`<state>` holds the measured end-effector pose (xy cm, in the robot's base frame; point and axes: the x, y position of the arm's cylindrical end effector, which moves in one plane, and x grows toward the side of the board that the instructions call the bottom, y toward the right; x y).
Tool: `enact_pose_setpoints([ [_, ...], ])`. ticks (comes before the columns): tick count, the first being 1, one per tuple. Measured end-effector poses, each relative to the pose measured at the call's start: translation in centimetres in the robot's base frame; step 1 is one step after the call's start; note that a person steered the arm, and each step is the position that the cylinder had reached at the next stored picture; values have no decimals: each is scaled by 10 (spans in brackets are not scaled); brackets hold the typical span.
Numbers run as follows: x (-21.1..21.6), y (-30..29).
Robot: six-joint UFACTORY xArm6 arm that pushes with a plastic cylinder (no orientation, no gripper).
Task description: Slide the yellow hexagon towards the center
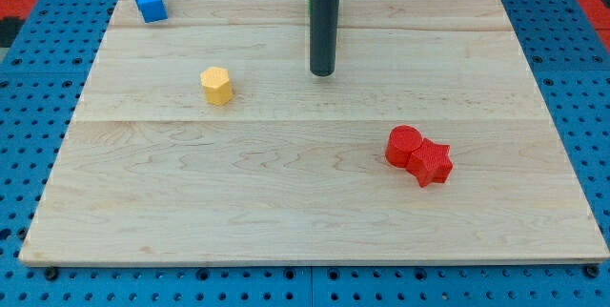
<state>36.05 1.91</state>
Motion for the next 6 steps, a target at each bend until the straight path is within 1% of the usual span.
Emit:
enact_pose_setpoints([
  [1, 0, -1],
  [2, 24, 5],
  [4, 51, -7],
  [5, 87, -31],
  [6, 88, -100],
])
